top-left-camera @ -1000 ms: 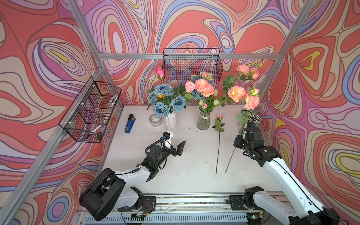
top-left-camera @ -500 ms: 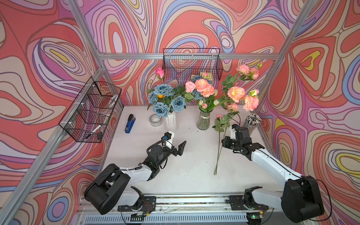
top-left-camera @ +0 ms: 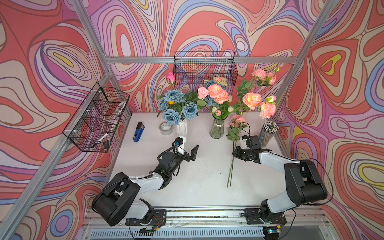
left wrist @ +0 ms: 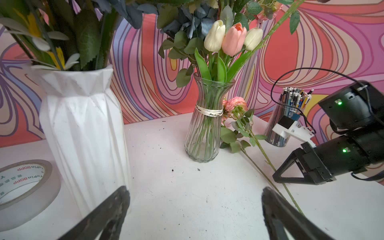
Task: Pick out pink flowers from the vase
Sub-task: Place the flower at the center of the board.
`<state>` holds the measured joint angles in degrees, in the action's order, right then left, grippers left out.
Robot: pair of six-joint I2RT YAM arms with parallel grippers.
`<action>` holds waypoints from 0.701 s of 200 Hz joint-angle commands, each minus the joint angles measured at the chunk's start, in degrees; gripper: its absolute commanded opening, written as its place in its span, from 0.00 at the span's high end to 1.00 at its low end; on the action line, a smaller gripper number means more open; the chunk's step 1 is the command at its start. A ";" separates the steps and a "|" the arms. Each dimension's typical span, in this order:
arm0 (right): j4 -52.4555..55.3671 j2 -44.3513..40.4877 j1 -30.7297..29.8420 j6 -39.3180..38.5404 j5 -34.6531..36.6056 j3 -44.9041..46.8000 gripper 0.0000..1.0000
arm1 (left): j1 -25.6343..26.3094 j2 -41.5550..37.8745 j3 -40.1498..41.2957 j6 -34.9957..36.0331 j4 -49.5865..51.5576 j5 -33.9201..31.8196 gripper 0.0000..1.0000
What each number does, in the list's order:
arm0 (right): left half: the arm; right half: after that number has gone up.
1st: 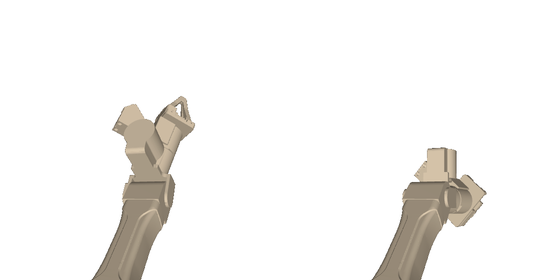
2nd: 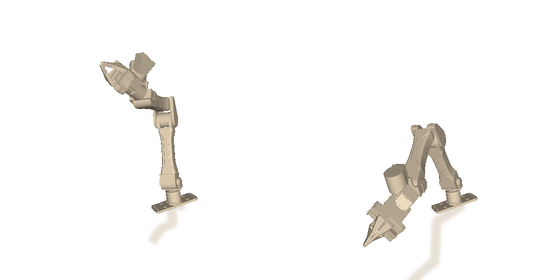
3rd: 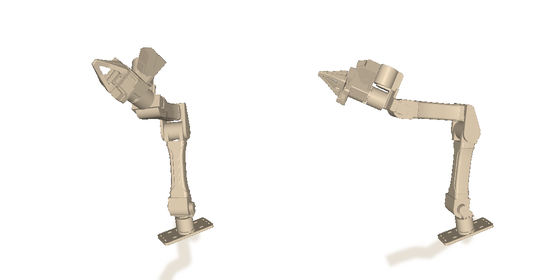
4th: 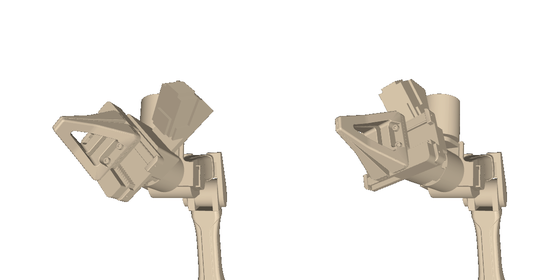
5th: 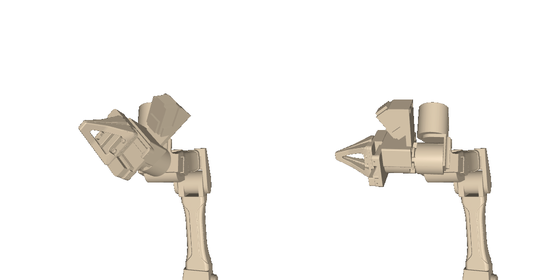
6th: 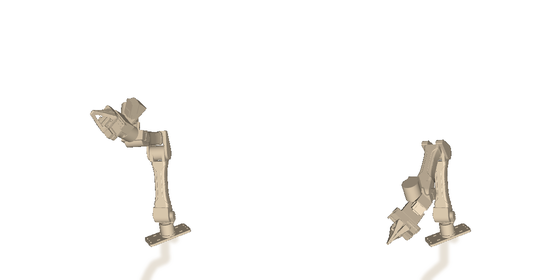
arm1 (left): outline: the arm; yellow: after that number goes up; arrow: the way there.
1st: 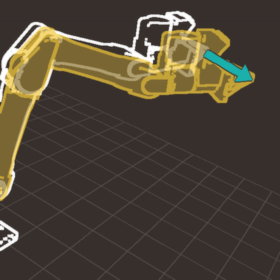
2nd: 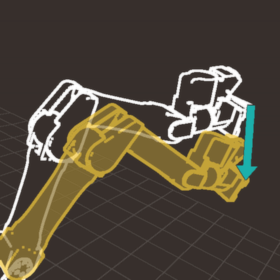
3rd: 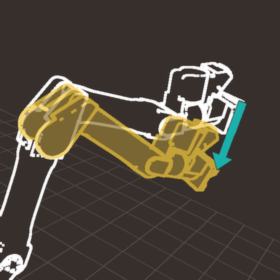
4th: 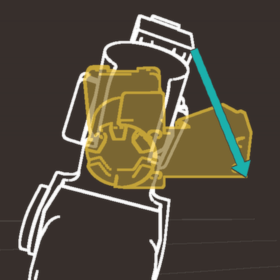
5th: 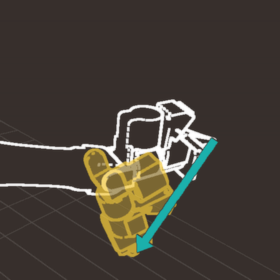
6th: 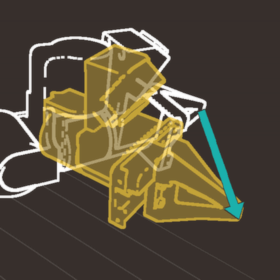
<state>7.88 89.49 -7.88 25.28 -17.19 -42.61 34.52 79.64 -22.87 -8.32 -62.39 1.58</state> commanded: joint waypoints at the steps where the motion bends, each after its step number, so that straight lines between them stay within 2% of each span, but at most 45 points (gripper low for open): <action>1: -3.25 1.81 0.30 -0.69 -0.77 -1.86 1.00 | 0.28 1.18 -2.43 1.37 -3.42 0.01 0.00; 25: -2.69 2.91 0.28 -0.54 0.36 -2.21 1.00 | 0.28 3.54 -4.16 2.11 -6.56 2.67 0.00; 54: -3.50 2.53 0.26 0.16 2.02 -1.21 1.00 | 0.19 8.78 -6.07 6.26 -13.30 5.38 0.00; 82: -4.42 2.65 0.29 0.72 2.77 -0.38 1.00 | -0.58 11.69 -11.81 8.38 -13.28 8.27 0.00; 117: -7.33 2.84 0.27 2.55 3.45 1.56 1.00 | -2.11 13.34 -15.83 8.58 -13.06 7.28 0.00; 140: -7.97 3.34 0.31 3.11 3.96 1.94 1.00 | -2.53 13.49 -17.27 8.57 -11.99 3.92 0.01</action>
<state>2.52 91.81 -7.84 27.38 -15.18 -41.71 32.64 92.36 -38.39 -1.17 -70.89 7.62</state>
